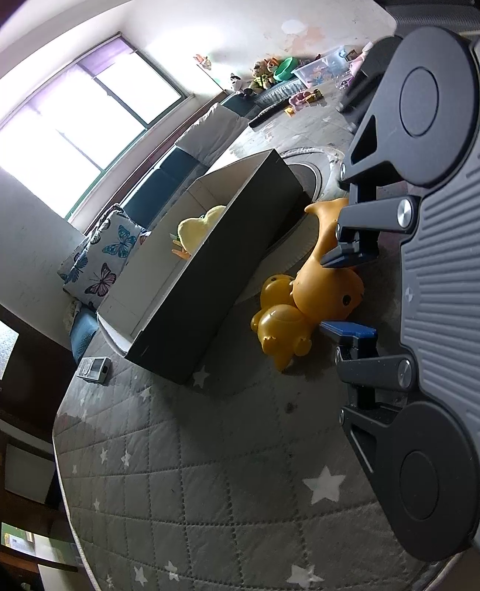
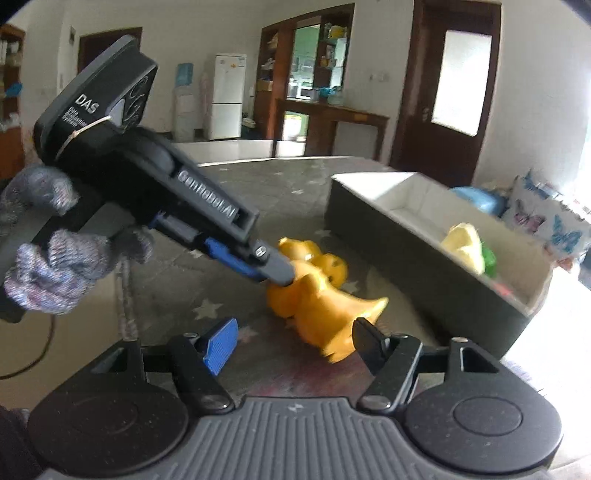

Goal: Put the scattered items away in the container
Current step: 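Move the right gripper to the large yellow rubber duck, then close the right gripper on the large duck and lift it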

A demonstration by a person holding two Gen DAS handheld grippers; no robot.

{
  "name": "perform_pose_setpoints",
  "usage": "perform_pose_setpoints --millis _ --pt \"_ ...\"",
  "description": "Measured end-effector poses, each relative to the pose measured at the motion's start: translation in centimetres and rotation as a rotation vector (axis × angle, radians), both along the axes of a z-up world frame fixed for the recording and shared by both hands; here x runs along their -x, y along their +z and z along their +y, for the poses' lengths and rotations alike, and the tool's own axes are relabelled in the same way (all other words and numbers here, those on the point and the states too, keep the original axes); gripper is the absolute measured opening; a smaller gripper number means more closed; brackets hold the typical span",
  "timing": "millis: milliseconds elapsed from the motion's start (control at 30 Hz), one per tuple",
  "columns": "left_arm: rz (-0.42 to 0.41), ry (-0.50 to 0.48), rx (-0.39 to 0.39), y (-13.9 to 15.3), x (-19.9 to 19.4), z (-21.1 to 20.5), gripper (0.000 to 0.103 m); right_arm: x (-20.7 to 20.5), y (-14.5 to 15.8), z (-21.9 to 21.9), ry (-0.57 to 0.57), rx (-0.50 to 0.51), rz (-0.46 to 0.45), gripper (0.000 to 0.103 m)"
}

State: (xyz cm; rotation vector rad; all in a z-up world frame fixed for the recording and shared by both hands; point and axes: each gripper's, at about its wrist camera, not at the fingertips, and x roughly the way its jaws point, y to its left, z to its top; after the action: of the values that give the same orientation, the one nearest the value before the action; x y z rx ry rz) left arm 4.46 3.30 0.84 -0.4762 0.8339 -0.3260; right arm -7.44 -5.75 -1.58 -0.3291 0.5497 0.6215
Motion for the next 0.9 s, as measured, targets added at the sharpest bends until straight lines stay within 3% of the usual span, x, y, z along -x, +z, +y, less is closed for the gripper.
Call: perform_pose_setpoints --millis 100,433,633,900 --pt "0.000 -0.005 0.002 0.0 0.1 -0.2 0.034 -0.7 0.4 -0.4 -0.021 0.008 -0.007 0.069" --pt "0.006 -0.010 0.020 -0.2 -0.1 0.0 0.036 -3.1 -1.6 -1.4 -0.048 -0.042 0.097 0.069" --pt "0.006 -0.010 0.039 -0.3 -0.5 -0.1 0.036 -3.4 -2.1 -1.1 -0.082 -0.070 0.109 0.053" --pt "0.002 -0.047 0.068 0.1 -0.7 -0.7 0.032 -2.2 -1.4 -1.6 -0.121 -0.099 0.087 0.052"
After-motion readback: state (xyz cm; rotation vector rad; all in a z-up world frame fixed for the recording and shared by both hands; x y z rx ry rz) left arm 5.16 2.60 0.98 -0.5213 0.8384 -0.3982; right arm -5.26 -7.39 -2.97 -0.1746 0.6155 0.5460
